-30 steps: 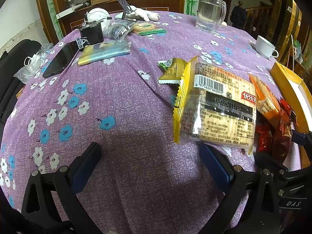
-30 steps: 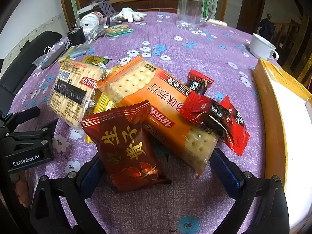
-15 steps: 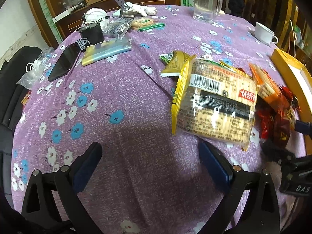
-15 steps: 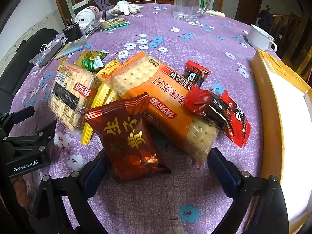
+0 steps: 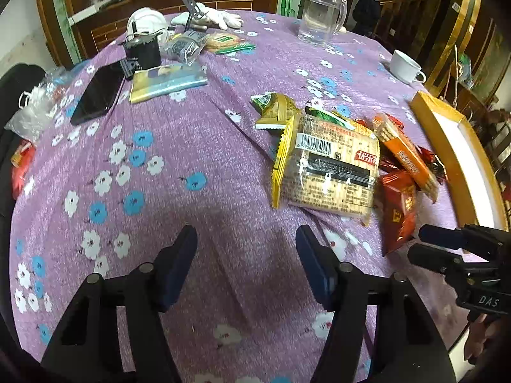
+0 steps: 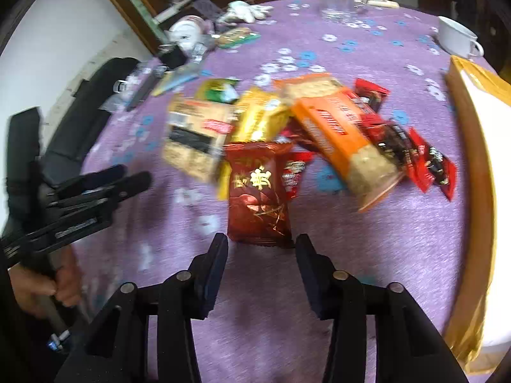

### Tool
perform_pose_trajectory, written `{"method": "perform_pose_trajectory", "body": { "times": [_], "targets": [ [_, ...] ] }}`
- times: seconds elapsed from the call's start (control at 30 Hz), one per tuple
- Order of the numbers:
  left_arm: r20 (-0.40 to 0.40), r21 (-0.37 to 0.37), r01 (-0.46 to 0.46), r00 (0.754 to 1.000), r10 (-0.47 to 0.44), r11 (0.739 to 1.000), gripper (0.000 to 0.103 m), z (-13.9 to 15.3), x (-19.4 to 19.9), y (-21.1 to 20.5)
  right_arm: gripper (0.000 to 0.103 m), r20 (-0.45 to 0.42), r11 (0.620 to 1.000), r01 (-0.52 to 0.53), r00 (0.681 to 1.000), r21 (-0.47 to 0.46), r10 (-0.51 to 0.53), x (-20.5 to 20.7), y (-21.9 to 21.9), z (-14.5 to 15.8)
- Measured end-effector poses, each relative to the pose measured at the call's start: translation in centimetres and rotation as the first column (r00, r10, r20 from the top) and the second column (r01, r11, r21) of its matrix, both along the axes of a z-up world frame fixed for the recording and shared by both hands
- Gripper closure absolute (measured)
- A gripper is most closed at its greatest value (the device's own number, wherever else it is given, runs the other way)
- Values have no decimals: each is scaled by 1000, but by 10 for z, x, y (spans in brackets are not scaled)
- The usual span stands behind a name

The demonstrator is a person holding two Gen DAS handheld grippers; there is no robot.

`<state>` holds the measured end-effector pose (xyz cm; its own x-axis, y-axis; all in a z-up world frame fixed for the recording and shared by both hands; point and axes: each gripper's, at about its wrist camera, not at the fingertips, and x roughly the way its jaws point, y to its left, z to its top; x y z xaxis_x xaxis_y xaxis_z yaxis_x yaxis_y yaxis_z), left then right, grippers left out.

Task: Organize snacks
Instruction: 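Grasp the clear cracker bag with the left tool while the right tool grasps the red-brown candy bag, then carry the cracker bag and candy bag with both tools over the white box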

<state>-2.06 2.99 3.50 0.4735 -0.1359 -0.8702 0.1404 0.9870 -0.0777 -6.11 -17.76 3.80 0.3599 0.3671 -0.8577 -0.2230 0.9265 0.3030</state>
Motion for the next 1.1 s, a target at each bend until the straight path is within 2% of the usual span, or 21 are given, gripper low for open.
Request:
{"method": "perform_pose_trajectory", "body": {
  "times": [0.1, 0.13, 0.17, 0.4, 0.43, 0.53, 0.67, 0.8, 1.0, 1.1],
  "targets": [
    [1, -19, -9, 1000, 9, 1000, 40, 3, -2, 3, 52, 43, 999, 23, 999, -41, -21, 0, 1, 11],
    [2, -25, -9, 1000, 9, 1000, 40, 4, -3, 4, 43, 56, 998, 29, 998, -59, -26, 3, 2, 13],
    [6, -28, -9, 1000, 9, 1000, 40, 6, -4, 4, 40, 60, 998, 26, 998, -64, -22, 6, 4, 15],
    [-3, -50, -25, 1000, 25, 998, 40, 14, -3, 10, 36, 37, 993, 6, 999, -115, -1, 29, 31, 6],
    [-5, -55, -29, 1000, 29, 998, 40, 15, -2, 11, 38, 27, 989, 3, 1000, -145, 1, 33, 36, 2],
    [-16, -73, -26, 1000, 25, 997, 40, 20, 3, 11, 67, -4, 984, 13, 1000, -175, -14, 35, 37, -9],
    [-28, -101, -5, 1000, 2, 995, 40, 24, 18, 5, 69, 12, 990, 41, 999, -134, -40, 28, 25, 0],
    [-8, -131, 25, 1000, -26, 991, 40, 28, 47, -5, 69, 46, 995, 75, 996, -71, -72, 13, 9, 17],
    [-8, -262, 70, 997, -74, 963, 40, 21, 89, -22, 69, 69, 993, 106, 992, -43, -102, -5, -12, 34],
    [-71, -280, 95, 990, -120, 955, 40, 9, 87, -34, 69, 74, 991, 133, 989, -26, -131, -13, -27, 39]
  ]
}}
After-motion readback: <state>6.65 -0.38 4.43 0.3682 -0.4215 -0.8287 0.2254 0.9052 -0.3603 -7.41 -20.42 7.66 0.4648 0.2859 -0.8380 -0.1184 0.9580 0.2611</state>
